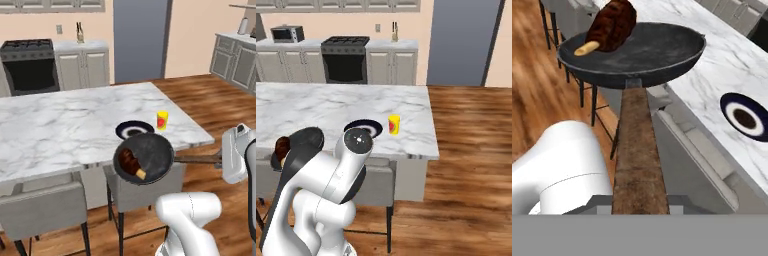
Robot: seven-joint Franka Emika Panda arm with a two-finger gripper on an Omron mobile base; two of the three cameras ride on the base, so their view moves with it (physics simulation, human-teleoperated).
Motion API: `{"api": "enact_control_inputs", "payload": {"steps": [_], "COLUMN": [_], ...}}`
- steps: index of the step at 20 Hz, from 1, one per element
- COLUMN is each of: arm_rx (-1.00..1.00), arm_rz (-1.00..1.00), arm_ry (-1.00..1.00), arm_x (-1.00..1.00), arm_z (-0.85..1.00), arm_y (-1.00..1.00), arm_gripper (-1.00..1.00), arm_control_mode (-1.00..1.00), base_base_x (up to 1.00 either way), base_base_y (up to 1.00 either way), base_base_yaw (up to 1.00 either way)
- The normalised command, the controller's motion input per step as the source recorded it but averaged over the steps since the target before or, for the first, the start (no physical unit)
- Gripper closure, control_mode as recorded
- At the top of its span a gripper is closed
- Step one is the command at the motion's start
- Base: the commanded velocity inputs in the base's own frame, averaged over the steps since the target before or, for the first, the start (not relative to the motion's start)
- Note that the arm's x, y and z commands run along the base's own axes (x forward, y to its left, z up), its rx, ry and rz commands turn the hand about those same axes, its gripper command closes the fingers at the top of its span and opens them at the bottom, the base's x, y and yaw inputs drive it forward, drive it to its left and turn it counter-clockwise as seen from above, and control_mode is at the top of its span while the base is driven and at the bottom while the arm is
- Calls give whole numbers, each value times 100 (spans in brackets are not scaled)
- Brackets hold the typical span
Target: Pick up the pan with the steak in it and place it on the dining table. Then place the steak on the plate.
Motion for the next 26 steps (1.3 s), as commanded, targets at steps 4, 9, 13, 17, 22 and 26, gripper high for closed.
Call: {"api": "enact_control_inputs", "payload": {"steps": [4, 9, 13, 17, 22, 26], "arm_rx": [0, 0, 0, 0, 0, 0], "arm_rz": [0, 0, 0, 0, 0, 0], "arm_ry": [0, 0, 0, 0, 0, 0], "arm_x": [0, 0, 0, 0, 0, 0], "arm_z": [0, 0, 0, 0, 0, 0], "arm_y": [0, 0, 0, 0, 0, 0], "arm_gripper": [100, 100, 100, 100, 100, 100], "arm_control_mode": [100, 100, 100, 100, 100, 100], "base_base_x": [1, 4, 2, 2, 52, 88], "base_base_y": [6, 35, 86, 90, 58, 50], "base_base_yaw": [-49, -27, -14, -12, -13, -15]}}
